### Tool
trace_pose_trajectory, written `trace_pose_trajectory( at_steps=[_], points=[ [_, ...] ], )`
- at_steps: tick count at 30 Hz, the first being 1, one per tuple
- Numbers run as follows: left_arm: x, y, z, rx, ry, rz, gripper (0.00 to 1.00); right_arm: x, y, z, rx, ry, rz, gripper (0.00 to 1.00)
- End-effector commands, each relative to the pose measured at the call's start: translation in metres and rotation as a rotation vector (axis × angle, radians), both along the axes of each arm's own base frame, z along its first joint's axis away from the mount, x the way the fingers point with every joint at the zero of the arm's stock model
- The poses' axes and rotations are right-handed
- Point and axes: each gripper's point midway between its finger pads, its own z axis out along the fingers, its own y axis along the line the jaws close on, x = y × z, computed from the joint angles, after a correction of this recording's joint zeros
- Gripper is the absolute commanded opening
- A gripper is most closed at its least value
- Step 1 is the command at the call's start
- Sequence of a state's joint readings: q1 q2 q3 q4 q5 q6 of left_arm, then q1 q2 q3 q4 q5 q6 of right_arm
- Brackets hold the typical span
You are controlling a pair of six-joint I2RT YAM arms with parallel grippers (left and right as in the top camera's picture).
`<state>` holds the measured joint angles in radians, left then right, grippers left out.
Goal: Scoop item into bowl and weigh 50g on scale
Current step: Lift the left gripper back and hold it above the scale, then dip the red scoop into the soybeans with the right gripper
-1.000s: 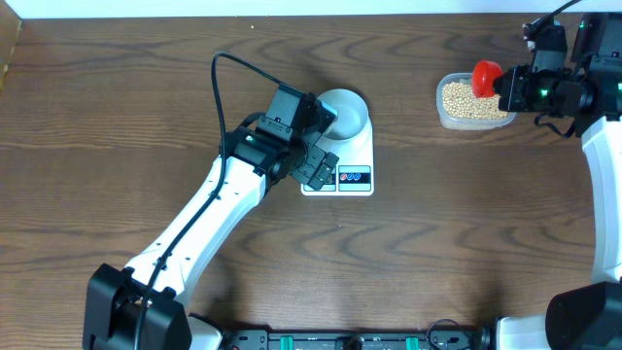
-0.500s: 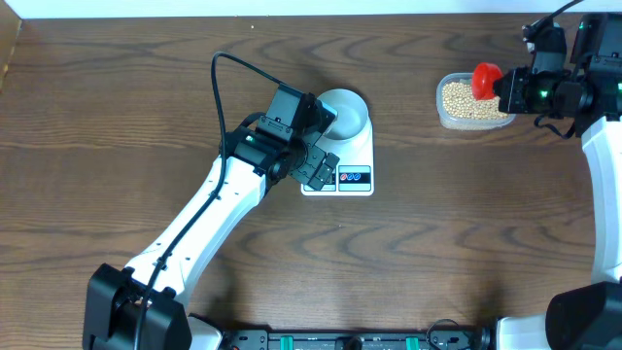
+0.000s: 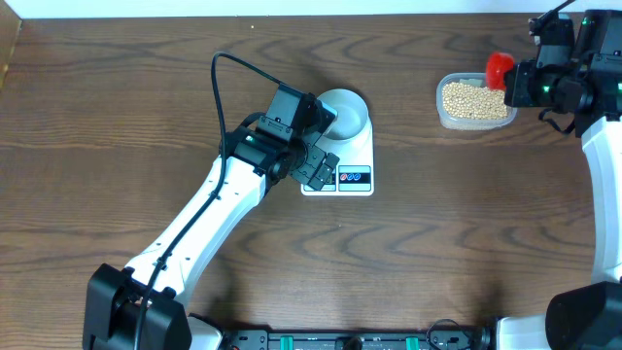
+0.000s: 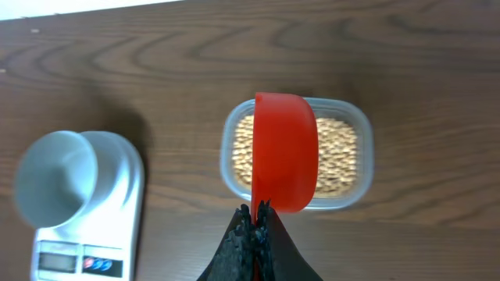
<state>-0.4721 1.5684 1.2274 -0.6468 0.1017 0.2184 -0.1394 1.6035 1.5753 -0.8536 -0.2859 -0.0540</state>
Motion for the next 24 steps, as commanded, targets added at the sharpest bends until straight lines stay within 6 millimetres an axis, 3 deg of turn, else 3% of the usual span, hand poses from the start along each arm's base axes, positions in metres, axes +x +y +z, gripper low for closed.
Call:
trace_pose_trajectory(
  at_steps=[1,8,17,24],
  points=[
    [0.001,0.002,0.007,0.005,-0.025,-0.008,1.0,0.005,-0.025,-0.002,-0.137,-0.004,-0.048,0.01],
    [0.001,0.002,0.007,0.005,-0.025,-0.008,1.0,0.012,-0.03,-0.036,-0.154,0.084,-0.046,0.01],
    [0.001,0.002,0.007,0.005,-0.025,-0.008,1.0,0.033,-0.029,-0.101,-0.084,0.205,-0.075,0.01],
    [0.001,0.002,0.007,0.005,-0.025,-0.008,1.0,0.042,-0.007,-0.139,0.071,0.266,-0.02,0.01]
  ],
)
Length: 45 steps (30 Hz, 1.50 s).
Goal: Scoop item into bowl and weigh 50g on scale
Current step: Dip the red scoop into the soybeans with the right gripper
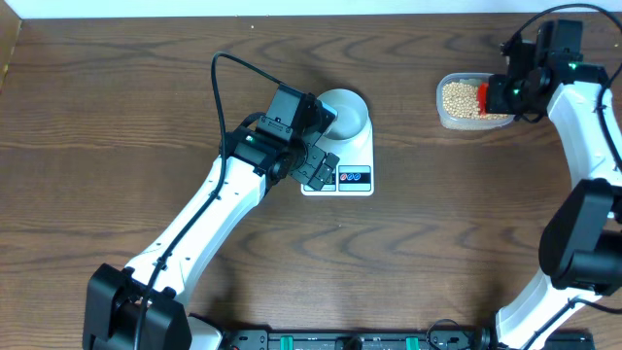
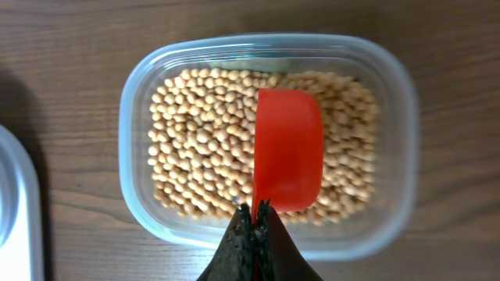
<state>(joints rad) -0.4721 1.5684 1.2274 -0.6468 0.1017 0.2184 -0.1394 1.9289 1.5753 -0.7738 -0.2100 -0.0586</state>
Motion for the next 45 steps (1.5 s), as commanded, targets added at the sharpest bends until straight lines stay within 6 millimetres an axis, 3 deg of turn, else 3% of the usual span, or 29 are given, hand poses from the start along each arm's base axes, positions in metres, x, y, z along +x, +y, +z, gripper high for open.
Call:
trace_pose_trajectory(
  at_steps=[1,9,20,32,40,45],
  points=[
    [0.001,0.002,0.007,0.005,-0.025,-0.008,1.0,0.004,0.015,-0.012,0.147,0.029,0.0,0.01],
    [0.001,0.002,0.007,0.005,-0.025,-0.008,1.0,0.002,0.022,-0.026,0.353,0.07,-0.014,0.01],
    [0.001,0.002,0.007,0.005,-0.025,-0.008,1.0,-0.001,0.011,-0.013,0.586,0.039,-0.018,0.01],
    [0.001,0.002,0.007,0.005,-0.025,-0.008,1.0,-0.008,0.023,-0.047,0.698,0.114,-0.019,0.01],
    [0.001,0.002,0.007,0.005,-0.025,-0.008,1.0,-0.006,0.026,-0.035,0.777,0.081,0.007,0.01],
    [0.001,0.002,0.007,0.005,-0.025,-0.008,1.0,-0.006,0.013,-0.031,0.801,0.061,-0.016,0.01]
  ],
)
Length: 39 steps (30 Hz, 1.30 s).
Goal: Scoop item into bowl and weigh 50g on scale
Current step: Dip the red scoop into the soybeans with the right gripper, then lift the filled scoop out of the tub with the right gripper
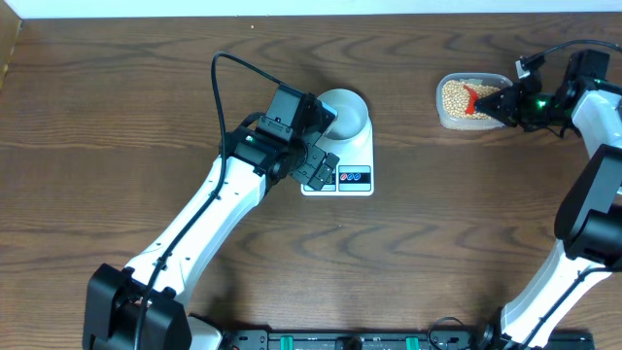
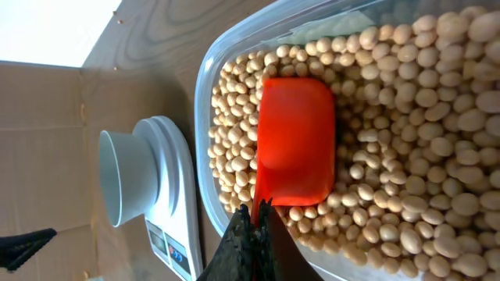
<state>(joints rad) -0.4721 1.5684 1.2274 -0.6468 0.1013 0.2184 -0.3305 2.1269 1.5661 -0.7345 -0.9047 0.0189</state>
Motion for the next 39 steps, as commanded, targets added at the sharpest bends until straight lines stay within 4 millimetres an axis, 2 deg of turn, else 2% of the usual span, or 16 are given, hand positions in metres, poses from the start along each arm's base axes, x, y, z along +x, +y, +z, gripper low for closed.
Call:
trace_pose_trajectory(
  at_steps=[1,7,12,20,33,39],
  points=[
    [0.001,0.002,0.007,0.005,-0.025,-0.008,1.0,-0.006,-0.002,-0.001,0.108,0.02,-0.014,0.01],
    [0.001,0.002,0.007,0.005,-0.025,-0.008,1.0,-0.008,-0.026,0.002,0.123,0.001,-0.059,0.01],
    [0.001,0.002,0.007,0.005,-0.025,-0.008,1.0,-0.01,-0.037,0.01,0.169,-0.045,-0.063,0.01],
    [0.001,0.002,0.007,0.004,-0.025,-0.008,1.0,-0.012,-0.045,0.028,0.257,-0.12,-0.057,0.01],
    [0.001,0.002,0.007,0.005,-0.025,-0.008,1.0,-0.019,-0.071,0.052,0.383,-0.196,-0.099,0.01],
    [0.001,0.002,0.007,0.005,-0.025,-0.008,0.99,-0.023,-0.073,0.072,0.486,-0.254,-0.086,0.01]
  ],
)
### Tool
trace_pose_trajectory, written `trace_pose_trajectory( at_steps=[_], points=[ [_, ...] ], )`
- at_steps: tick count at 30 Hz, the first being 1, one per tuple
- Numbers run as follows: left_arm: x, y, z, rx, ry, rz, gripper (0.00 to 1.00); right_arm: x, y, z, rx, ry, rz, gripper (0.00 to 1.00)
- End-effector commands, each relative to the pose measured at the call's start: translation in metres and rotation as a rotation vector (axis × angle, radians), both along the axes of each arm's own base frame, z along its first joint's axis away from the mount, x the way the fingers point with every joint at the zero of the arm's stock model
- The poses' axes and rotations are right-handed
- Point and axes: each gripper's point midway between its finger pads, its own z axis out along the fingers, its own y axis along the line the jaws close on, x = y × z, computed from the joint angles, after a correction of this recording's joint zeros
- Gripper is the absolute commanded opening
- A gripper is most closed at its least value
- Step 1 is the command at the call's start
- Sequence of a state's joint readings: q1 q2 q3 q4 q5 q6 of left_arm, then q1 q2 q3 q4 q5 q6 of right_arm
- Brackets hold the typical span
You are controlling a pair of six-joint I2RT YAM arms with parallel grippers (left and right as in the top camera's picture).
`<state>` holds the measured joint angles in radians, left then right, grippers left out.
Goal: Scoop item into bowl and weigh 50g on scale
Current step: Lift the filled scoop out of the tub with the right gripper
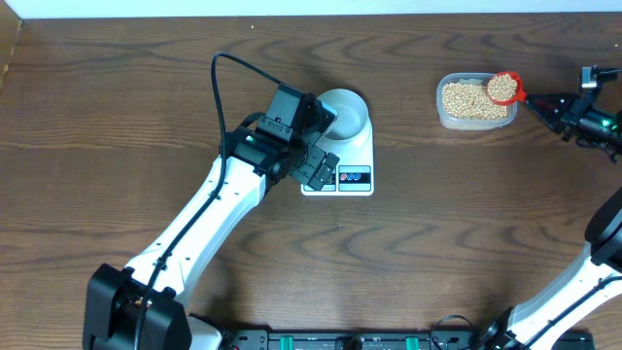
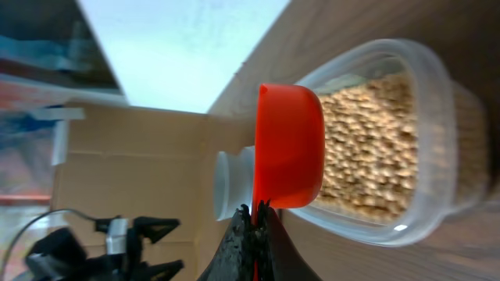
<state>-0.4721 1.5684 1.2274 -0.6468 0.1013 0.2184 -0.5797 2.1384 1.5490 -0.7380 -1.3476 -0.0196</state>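
My right gripper (image 1: 533, 97) is shut on the handle of a red scoop (image 1: 502, 87). The scoop is heaped with soybeans and hangs over the right end of the clear bean container (image 1: 474, 100). The right wrist view shows the scoop (image 2: 291, 144) from its side, with the container (image 2: 391, 148) behind it and the gripper (image 2: 255, 212) pinching the handle. A white bowl (image 1: 348, 112) stands on the white scale (image 1: 355, 178) at mid-table. My left gripper (image 1: 326, 144) stays open at the scale's left edge, beside the bowl.
The left arm lies diagonally from the front left edge up to the scale, with its black cable looping above it. Bare dark wood separates the scale from the container. The table's far edge runs just behind the container.
The scoop was down among the beans in the container. Now it is raised, filled with beans, at the container's right end. The right arm has drawn back to the right.
At first the right gripper held the empty scoop above the container's right side. Then the scoop was over the beans, and later sunk into them. Now it is lifted with a load of beans. The left arm has stayed by the scale throughout.
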Motion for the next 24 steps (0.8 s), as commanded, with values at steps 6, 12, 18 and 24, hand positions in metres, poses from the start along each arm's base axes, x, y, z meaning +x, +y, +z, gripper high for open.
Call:
trace_pose_trajectory(
  at_steps=[6,12,18,24],
  points=[
    [0.001,0.002,0.007,0.004,-0.025,-0.008,1.0,-0.006,0.008,0.03,0.171,-0.118,0.05,0.01],
    [0.001,0.002,0.007,0.005,-0.025,-0.008,0.99,-0.001,0.038,0.03,0.199,-0.073,0.114,0.01],
    [0.001,0.002,0.007,0.004,-0.025,-0.008,1.0,0.009,0.085,0.028,0.192,-0.036,0.211,0.01],
    [0.001,0.002,0.007,0.005,-0.025,-0.008,1.0,0.028,0.144,0.03,0.162,-0.009,0.321,0.01]
  ],
)
